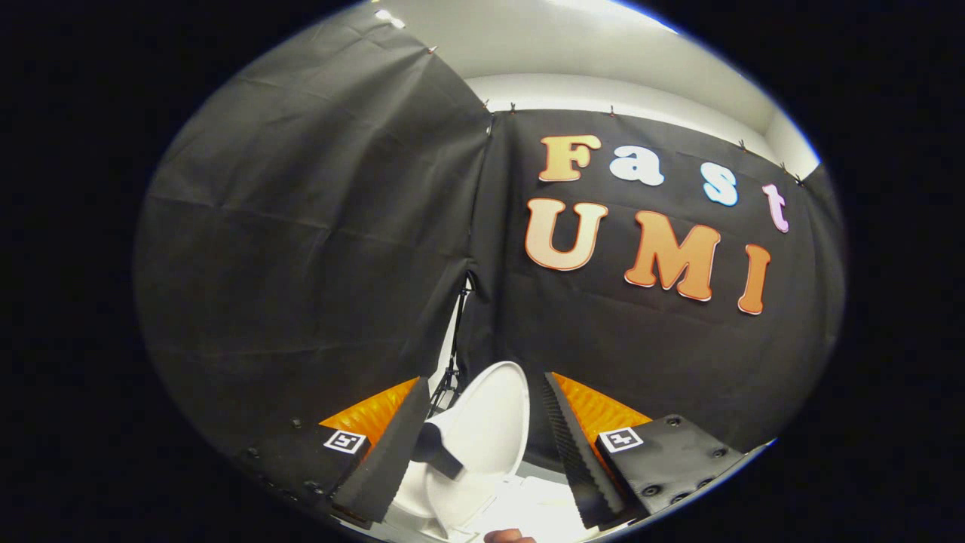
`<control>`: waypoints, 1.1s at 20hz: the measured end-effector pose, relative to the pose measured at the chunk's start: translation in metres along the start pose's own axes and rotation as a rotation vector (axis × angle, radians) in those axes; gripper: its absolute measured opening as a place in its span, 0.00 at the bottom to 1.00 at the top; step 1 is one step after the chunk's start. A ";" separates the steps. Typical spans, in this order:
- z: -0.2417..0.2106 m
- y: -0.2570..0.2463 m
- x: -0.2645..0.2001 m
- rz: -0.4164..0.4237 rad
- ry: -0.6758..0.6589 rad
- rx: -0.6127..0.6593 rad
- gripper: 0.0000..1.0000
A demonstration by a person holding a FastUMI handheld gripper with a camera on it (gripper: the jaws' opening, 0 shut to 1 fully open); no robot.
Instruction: Open the toilet lid.
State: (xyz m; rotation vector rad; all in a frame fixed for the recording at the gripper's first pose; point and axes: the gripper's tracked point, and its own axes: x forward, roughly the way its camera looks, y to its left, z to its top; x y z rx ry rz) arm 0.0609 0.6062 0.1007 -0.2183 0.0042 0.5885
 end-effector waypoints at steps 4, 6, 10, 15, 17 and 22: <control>0.007 -0.082 -0.031 -0.039 -0.012 0.050 0.97; 0.009 -0.128 -0.052 -0.079 -0.019 0.041 0.97; -0.001 -0.200 -0.097 -0.165 -0.006 0.012 0.96; -0.024 -0.280 -0.159 -0.251 -0.011 0.041 0.96; -0.035 -0.314 -0.184 -0.292 -0.018 0.074 0.96; -0.091 -0.396 -0.237 -0.412 0.039 0.049 0.96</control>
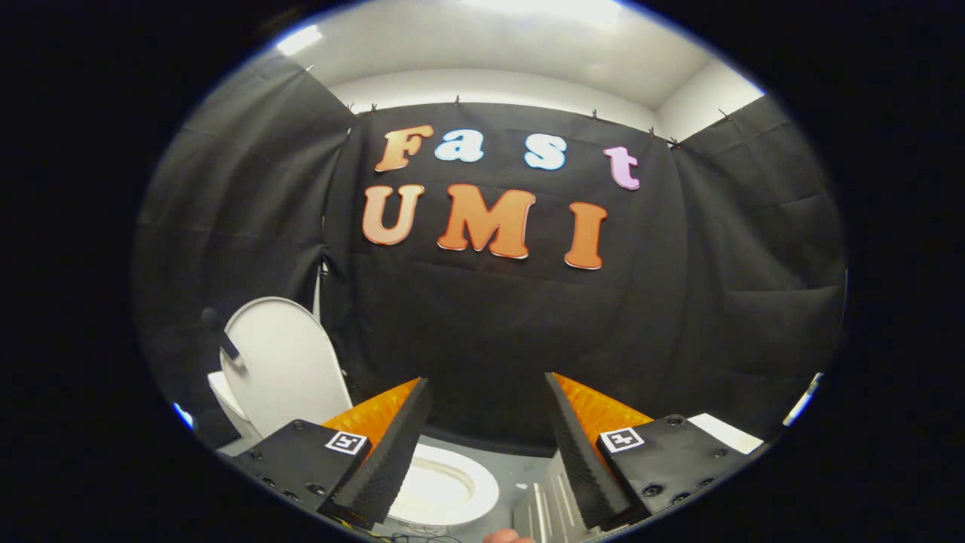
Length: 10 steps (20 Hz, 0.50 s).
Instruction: Open the toilet lid.
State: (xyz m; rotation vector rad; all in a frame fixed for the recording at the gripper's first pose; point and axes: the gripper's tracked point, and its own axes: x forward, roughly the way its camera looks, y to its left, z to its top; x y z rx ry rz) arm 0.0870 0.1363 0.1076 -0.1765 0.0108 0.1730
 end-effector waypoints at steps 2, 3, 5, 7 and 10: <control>-0.020 -0.026 -0.012 -0.027 0.014 0.006 0.97; -0.029 -0.036 -0.017 -0.040 0.018 0.014 0.97; -0.046 -0.060 -0.029 -0.080 0.020 0.016 0.97; -0.061 -0.072 -0.041 -0.093 0.023 0.019 0.96; -0.086 -0.080 -0.056 -0.113 0.021 0.047 0.97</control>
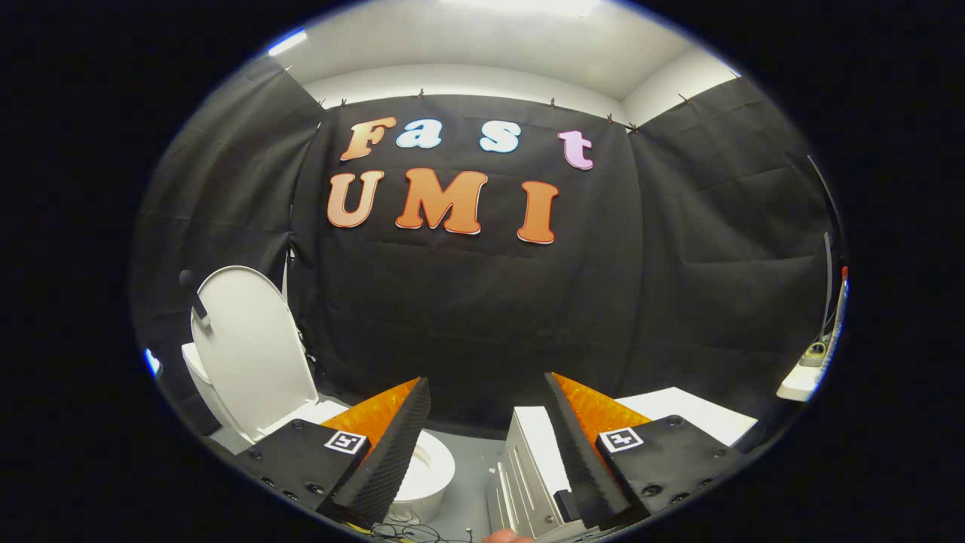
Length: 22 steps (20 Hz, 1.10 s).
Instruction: Open the toilet lid.
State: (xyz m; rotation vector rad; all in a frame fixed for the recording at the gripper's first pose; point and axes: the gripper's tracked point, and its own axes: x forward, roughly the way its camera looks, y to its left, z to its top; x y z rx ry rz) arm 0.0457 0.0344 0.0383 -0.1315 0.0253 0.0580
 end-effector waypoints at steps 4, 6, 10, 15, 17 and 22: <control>-0.034 -0.016 -0.017 -0.107 -0.029 -0.056 0.96; -0.050 -0.015 -0.023 -0.124 -0.012 -0.077 0.96; -0.057 -0.011 -0.023 -0.108 0.007 -0.051 0.96; -0.056 -0.014 -0.023 -0.119 0.003 -0.024 0.97; -0.053 -0.015 -0.022 -0.126 -0.003 -0.020 0.97; -0.055 -0.014 -0.023 -0.131 0.000 -0.015 0.97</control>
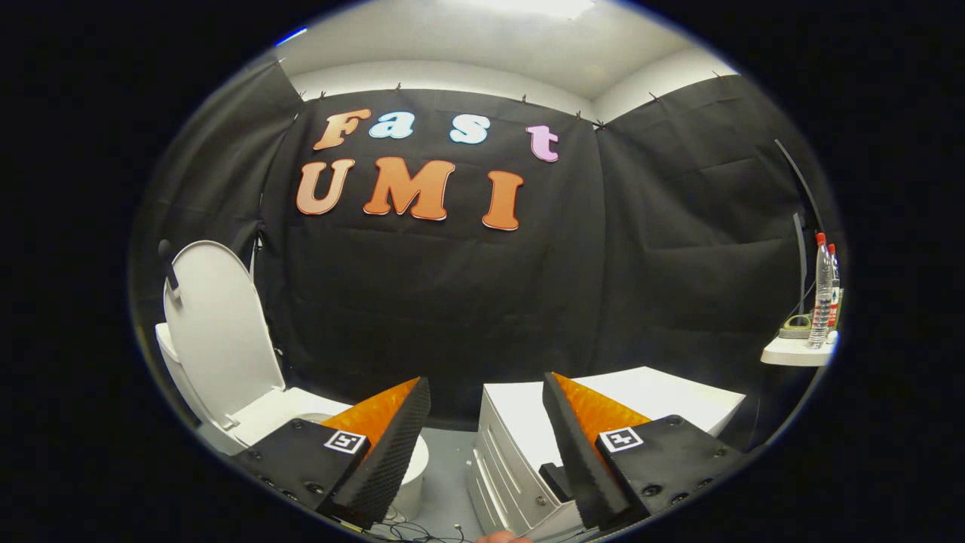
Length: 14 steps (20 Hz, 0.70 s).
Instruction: Open the toilet lid.
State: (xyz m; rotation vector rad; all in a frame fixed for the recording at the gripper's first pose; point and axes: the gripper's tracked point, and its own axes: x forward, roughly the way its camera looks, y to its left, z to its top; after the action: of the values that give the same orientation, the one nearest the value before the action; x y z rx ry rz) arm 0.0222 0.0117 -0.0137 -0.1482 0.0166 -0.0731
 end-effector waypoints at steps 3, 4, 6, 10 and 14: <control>0.000 -0.003 0.000 -0.007 -0.001 0.000 0.97; 0.000 -0.004 0.001 -0.010 -0.001 0.002 0.97; 0.000 -0.006 0.000 -0.017 -0.002 0.004 0.97; -0.002 -0.009 0.000 -0.025 0.005 0.009 0.97; 0.001 -0.009 -0.001 -0.030 -0.002 0.004 0.97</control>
State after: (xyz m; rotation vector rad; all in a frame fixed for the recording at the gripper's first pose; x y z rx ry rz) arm 0.0210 0.0032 -0.0115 -0.1444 0.0120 -0.1027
